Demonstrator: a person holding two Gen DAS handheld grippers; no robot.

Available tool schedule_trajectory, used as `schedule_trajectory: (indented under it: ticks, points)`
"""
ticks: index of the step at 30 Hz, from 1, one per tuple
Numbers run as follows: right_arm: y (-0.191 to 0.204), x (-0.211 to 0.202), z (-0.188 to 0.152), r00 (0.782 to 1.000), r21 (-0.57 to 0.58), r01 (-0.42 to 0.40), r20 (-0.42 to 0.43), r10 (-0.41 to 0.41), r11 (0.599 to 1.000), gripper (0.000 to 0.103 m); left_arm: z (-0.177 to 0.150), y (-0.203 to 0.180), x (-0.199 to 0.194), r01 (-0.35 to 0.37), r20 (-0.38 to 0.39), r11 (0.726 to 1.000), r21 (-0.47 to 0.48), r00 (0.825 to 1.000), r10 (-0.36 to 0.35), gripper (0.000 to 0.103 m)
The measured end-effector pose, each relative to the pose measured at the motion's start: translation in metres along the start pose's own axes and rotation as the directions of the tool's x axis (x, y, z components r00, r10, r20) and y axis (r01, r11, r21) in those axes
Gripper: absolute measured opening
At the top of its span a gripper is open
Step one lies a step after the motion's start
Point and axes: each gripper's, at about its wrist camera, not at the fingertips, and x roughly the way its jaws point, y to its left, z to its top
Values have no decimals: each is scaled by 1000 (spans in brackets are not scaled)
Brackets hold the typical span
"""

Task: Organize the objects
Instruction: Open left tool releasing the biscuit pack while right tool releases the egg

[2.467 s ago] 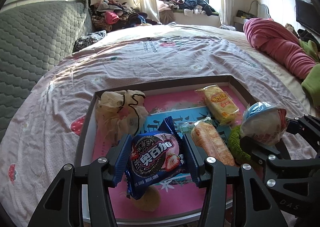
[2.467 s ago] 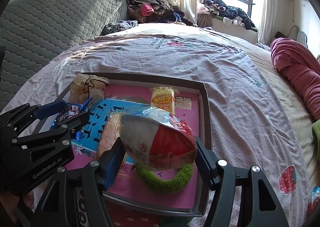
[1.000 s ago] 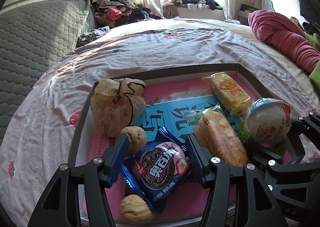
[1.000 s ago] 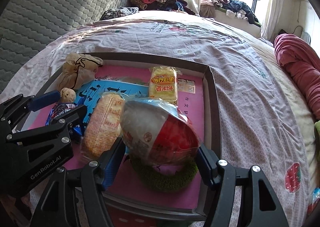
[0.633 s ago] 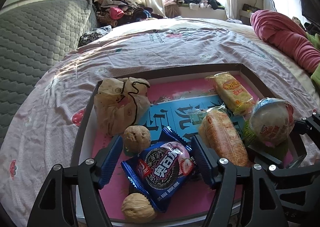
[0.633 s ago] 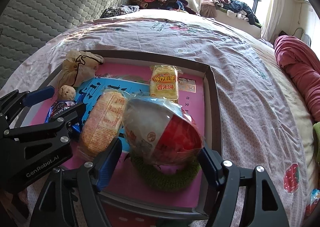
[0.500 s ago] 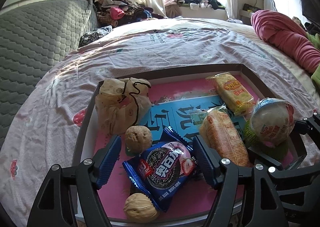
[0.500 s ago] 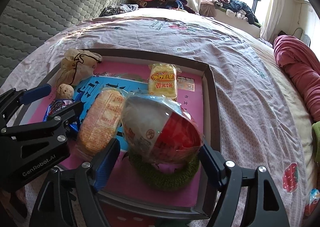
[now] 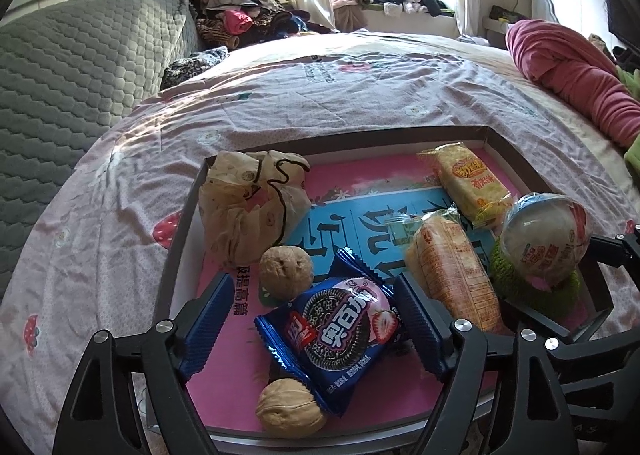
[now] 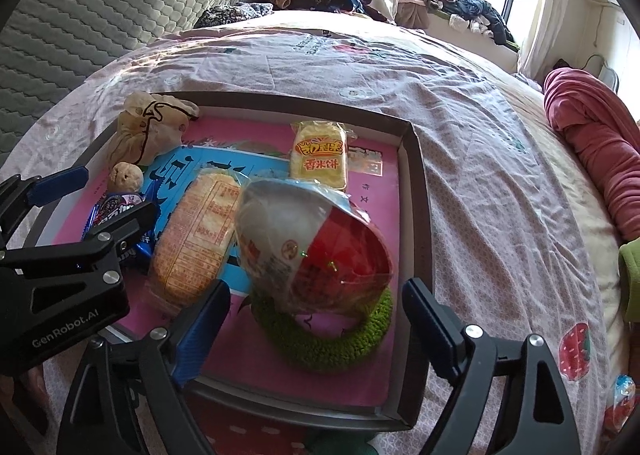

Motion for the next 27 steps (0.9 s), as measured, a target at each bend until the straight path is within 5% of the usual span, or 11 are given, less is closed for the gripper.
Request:
schedule_trajectory:
  ticks: [11,27]
  points:
    - [0,-9,0,1000,-6,2,-4,-3,1000,92,3,12,-14,-18,19,1000,-24,1000,18,102]
    - [2,-56,-1,998,27,-4,63,2,1000,95,-5,26,-47,-19,29,998,-67,999,21,102]
